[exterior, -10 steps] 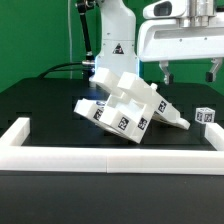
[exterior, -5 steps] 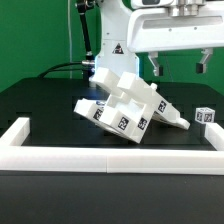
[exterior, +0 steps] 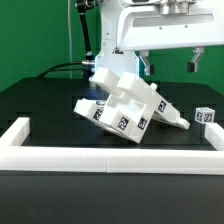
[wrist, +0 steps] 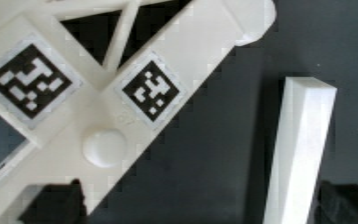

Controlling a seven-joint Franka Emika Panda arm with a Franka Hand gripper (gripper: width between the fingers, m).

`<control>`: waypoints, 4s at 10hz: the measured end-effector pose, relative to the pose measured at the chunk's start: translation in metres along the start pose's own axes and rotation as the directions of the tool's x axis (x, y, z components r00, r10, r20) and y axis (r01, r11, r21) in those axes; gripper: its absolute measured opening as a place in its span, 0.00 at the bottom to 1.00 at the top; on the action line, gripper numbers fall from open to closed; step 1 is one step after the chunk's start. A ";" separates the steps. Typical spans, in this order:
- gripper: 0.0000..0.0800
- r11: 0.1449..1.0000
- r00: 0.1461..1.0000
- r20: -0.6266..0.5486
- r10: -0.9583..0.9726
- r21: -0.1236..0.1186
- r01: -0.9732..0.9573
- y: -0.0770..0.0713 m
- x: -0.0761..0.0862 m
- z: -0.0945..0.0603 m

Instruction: Assemble chair

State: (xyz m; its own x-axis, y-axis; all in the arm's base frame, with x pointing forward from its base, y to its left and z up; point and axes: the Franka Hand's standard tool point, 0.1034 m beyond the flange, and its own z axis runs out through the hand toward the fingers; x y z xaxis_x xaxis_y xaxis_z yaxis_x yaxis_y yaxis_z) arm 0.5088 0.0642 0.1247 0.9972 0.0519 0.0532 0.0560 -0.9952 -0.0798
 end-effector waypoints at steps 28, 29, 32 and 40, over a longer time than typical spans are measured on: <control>0.81 0.993 0.993 -0.004 0.114 -0.004 -0.114 -0.014 -0.020 0.005; 0.81 0.988 0.988 -0.002 0.158 0.001 -0.158 -0.020 -0.027 0.007; 0.81 0.978 0.978 0.012 0.209 0.004 -0.209 -0.062 -0.054 0.017; 0.81 0.974 0.974 0.021 0.225 -0.006 -0.225 -0.093 -0.072 0.041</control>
Offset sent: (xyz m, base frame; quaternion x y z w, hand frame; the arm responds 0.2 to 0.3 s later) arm 0.0334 -0.0182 -0.0015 0.0116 -0.0019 -0.0538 0.9985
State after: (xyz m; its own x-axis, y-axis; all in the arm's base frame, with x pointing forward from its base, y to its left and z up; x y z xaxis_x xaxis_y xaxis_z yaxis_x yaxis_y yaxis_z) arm 0.4342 0.1568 0.0880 0.9851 -0.1714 0.0130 -0.1698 -0.9819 -0.0837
